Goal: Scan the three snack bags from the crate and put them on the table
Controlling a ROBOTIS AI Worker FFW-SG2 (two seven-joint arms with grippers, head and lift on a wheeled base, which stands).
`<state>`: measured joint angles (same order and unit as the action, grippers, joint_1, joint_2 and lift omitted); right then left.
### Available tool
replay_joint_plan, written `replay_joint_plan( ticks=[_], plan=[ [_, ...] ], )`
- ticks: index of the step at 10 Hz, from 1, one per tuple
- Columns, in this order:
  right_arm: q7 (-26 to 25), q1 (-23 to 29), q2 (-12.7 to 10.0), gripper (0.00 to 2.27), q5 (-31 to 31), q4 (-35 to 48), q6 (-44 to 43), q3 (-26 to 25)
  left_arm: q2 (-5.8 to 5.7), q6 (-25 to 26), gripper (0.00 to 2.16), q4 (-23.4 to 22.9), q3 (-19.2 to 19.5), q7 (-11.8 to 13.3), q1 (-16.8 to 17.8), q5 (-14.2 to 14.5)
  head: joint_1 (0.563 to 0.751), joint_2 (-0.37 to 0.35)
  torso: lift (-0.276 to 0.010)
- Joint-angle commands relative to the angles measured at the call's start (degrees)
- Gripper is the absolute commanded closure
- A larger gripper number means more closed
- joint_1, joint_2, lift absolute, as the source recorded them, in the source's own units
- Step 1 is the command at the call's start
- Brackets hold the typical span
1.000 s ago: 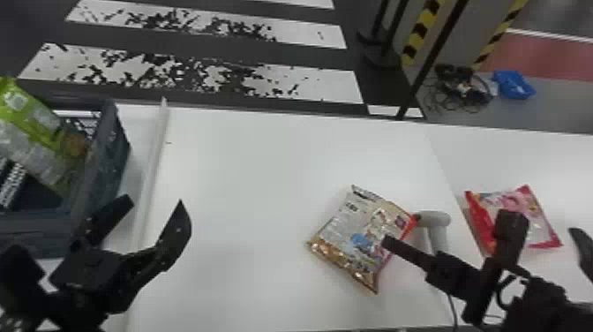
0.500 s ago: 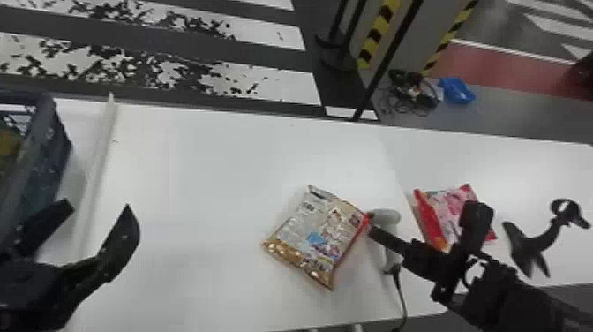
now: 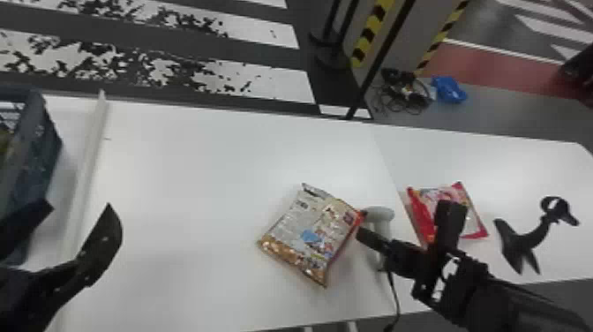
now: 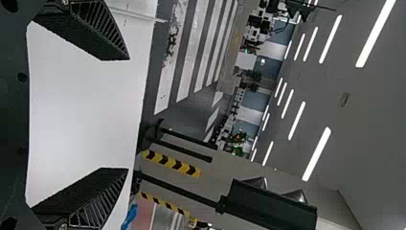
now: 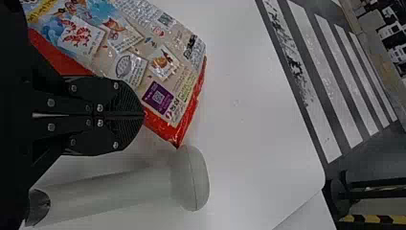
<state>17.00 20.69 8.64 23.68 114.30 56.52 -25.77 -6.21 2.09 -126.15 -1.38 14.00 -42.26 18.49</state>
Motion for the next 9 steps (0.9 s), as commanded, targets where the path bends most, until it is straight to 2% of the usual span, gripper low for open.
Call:
replay_joint_plan(
  ticks=[1,3,9],
  plan=[
    [-0.48,-0.3,0.59,2.05,-1.45,-1.01,-1.54,1.42,-0.12,-0.73,0.04,0.03,0.76,0.33,-0.55,0.67,0.695,-0.301,-0.094],
    [-0.83,-1.09,1.47,2.05,-3.29,-2.59,-3.12,3.53,-0.12,-1.78,0.04,0.03,0.85,0.33,-0.99,0.76,0.695,-0.29,-0.094],
    [-0.74,-1.18,2.26,2.05,-4.79,-2.68,-5.41,7.4,-0.12,-2.84,0.04,-0.23,0.85,0.5,-1.69,0.76,0.695,-0.262,-0.094]
  ],
)
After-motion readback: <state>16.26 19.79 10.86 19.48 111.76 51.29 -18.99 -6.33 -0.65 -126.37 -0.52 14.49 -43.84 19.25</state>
